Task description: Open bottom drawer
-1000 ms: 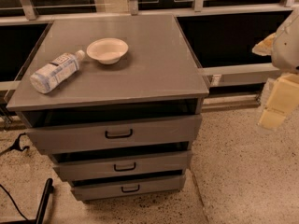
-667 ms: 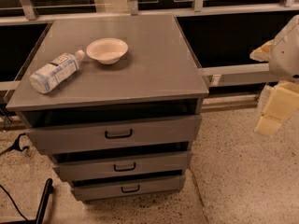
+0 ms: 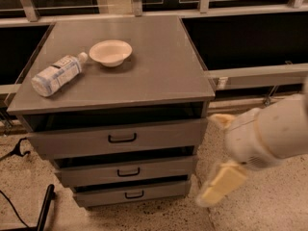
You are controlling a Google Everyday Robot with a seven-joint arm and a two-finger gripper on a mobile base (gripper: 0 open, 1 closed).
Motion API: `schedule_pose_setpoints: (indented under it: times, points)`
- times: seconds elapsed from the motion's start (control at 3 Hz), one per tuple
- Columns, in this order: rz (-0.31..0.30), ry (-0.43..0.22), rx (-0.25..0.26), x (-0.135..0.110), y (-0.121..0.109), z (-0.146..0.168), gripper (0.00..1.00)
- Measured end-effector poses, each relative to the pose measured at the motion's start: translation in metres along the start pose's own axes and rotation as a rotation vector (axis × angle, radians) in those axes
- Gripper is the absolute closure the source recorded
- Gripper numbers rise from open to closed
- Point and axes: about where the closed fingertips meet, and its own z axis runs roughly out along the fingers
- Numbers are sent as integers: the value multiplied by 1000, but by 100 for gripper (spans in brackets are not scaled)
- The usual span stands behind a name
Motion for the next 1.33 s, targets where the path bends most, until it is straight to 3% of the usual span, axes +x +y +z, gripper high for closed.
schedule_pose_setpoints:
  times: [0.33,0.67,1.0,1.33]
  points:
    - [31,-90,-113,1,34,96,0]
    - [35,-100,-74,3,28,113,0]
    - [20,-95,-101,8,37,128,0]
    - [-35,-86,-158,33,62,186,0]
